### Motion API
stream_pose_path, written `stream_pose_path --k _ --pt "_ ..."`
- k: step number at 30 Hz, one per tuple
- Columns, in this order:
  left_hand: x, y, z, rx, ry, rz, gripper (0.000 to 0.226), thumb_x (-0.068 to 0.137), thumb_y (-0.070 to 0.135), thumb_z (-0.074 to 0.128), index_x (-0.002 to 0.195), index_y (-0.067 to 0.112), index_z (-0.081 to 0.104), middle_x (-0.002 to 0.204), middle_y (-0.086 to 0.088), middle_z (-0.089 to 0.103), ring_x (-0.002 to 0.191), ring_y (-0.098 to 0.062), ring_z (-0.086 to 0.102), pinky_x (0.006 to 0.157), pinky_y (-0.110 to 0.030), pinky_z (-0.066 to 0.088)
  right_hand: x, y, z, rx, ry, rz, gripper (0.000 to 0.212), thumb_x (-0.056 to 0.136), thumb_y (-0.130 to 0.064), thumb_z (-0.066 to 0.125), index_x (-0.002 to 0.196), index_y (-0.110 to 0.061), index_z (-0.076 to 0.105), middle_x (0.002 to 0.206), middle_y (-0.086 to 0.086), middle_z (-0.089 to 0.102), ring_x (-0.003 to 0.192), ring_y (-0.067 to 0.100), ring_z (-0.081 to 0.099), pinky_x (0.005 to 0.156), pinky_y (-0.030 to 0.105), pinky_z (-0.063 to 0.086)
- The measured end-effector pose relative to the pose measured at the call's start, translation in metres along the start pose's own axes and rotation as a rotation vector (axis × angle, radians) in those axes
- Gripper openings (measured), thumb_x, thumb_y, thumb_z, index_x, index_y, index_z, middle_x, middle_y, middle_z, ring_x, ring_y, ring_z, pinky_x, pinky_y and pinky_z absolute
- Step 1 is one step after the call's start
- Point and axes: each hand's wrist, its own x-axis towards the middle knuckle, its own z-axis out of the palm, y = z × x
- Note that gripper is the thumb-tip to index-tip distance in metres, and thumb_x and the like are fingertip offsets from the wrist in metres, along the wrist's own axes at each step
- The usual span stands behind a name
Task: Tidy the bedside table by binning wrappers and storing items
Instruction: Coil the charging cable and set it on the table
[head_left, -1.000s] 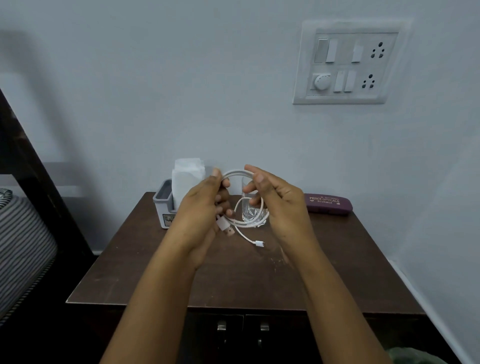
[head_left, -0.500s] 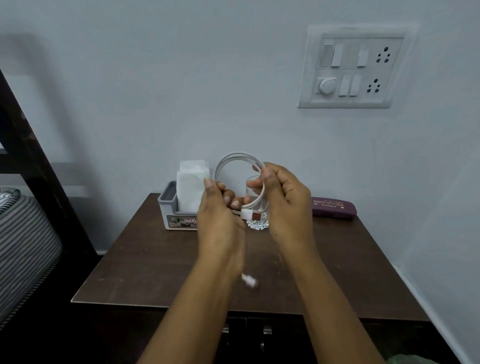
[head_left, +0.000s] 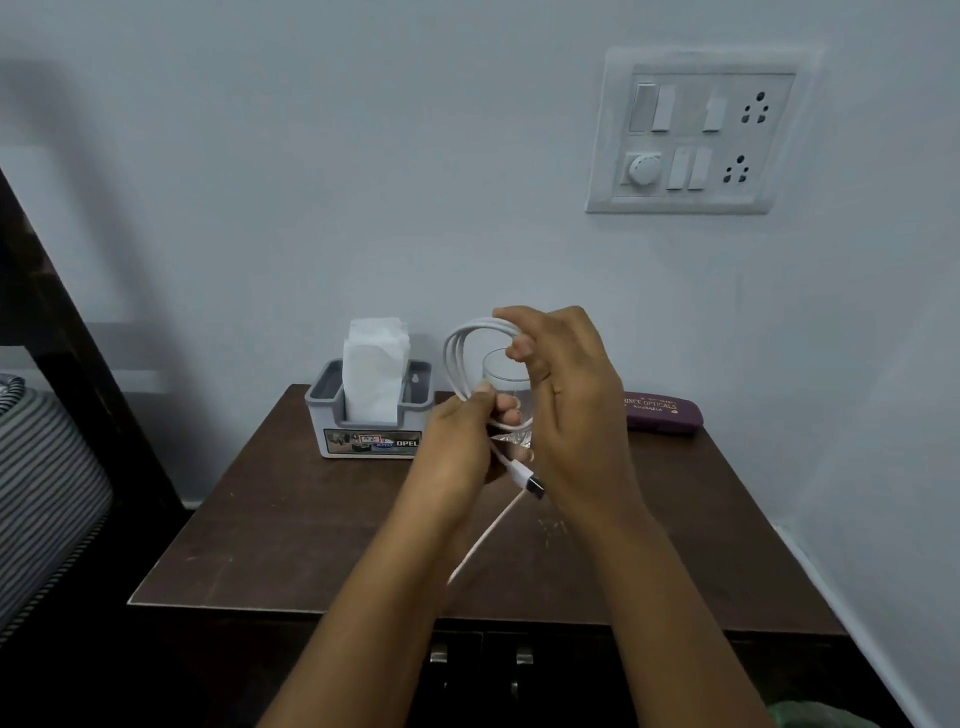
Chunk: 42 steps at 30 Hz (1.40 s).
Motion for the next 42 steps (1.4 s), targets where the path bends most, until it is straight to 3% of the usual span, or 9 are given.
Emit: stream_pose_path --k 5,10,15,20,22,28,35,38,42 --pt "-0.005 0.008 -0.01 0.061 -0.115 -0.043 0.03 0.098 0.028 0.038 0.087 0.013 0.061 0.072 -0.003 0.062 0.067 -0.017 0.058 0.063 -0.028 0.049 -0.002 -0.006 -0.003 -0.078 -0.098 -0.148 0.038 0.089 0.0 0.04 0.121 -0.009 0.058 0.102 -0.003 0.046 0.095 0.008 0.05 0.086 0.02 0.047" --pt "-0.001 0.001 -0.012 -0.063 -0.222 -0.131 0.036 0.097 0.024 0.038 0.116 0.001 0.058 0.105 -0.013 0.059 0.1 -0.024 0.056 0.099 -0.045 0.046 -0.002 -0.019 0.006 0.051 -0.105 -0.125 0.035 0.086 0.005 0.04 0.113 0.002 0.061 0.098 0.008 0.053 0.091 0.006 0.048 0.085 0.016 0.043" --pt "-0.001 0.009 -0.009 -0.504 -0.127 -0.032 0.029 0.101 0.022 0.036 0.108 0.008 0.06 0.091 -0.004 0.063 0.085 -0.01 0.063 0.077 -0.023 0.052 -0.005 -0.019 0.016 0.272 0.091 0.119 0.036 0.095 0.0 0.038 0.117 -0.016 0.061 0.093 -0.004 0.056 0.089 0.007 0.059 0.084 0.018 0.048" --pt "0.002 0.006 -0.006 -0.15 0.196 0.217 0.014 0.1 0.024 0.039 0.111 0.032 0.042 0.09 -0.001 0.073 0.083 -0.015 0.067 0.081 -0.036 0.052 -0.005 -0.01 0.027 0.615 0.305 0.676 0.024 0.102 -0.018 0.036 0.109 -0.02 0.058 0.056 -0.009 0.06 0.061 0.008 0.063 0.07 0.028 0.055" --pt "0.003 0.006 -0.009 -0.025 0.283 0.349 0.027 0.099 0.02 0.039 0.12 0.037 0.033 0.106 -0.01 0.066 0.084 -0.014 0.064 0.074 -0.027 0.052 -0.007 -0.011 0.032 0.71 0.281 0.784 0.022 0.102 -0.016 0.034 0.107 -0.018 0.055 0.051 -0.007 0.061 0.057 0.007 0.065 0.066 0.03 0.055" --pt "0.007 0.013 -0.035 0.122 0.441 0.54 0.06 0.098 0.014 0.041 0.14 0.036 0.006 0.078 -0.002 0.05 0.049 0.002 0.048 0.049 -0.011 0.044 -0.017 -0.007 0.041 0.645 -0.02 0.899 0.016 0.096 -0.012 0.041 0.102 -0.014 0.056 0.083 0.005 0.068 0.074 0.018 0.067 0.074 0.035 0.057" --pt "0.016 0.015 -0.054 0.367 0.352 0.554 0.034 0.098 0.018 0.038 0.13 0.023 0.026 0.086 0.005 0.053 0.082 -0.021 0.054 0.075 -0.033 0.043 -0.011 0.003 0.025 0.211 0.054 0.456 0.019 0.088 -0.023 0.063 0.102 -0.023 0.05 0.104 -0.005 0.057 0.093 0.009 0.059 0.08 0.021 0.05" --pt "0.009 0.012 -0.05 0.627 0.211 0.654 0.007 0.099 0.02 0.037 0.104 0.024 0.04 0.084 0.007 0.053 0.072 -0.008 0.051 0.063 -0.024 0.04 -0.003 0.003 0.016 0.415 0.023 0.436 0.047 0.087 -0.019 0.063 0.125 -0.03 0.037 0.119 -0.012 0.049 0.11 0.005 0.054 0.084 0.014 0.05" --pt "0.006 0.005 -0.045 0.797 0.049 0.709 0.013 0.098 0.013 0.035 0.094 0.02 0.045 0.081 0.002 0.053 0.074 -0.011 0.05 0.061 -0.022 0.038 0.0 0.019 -0.001 0.447 -0.171 0.367 0.038 0.09 -0.021 0.059 0.125 -0.034 0.052 0.123 -0.004 0.053 0.113 0.004 0.055 0.093 0.018 0.047"
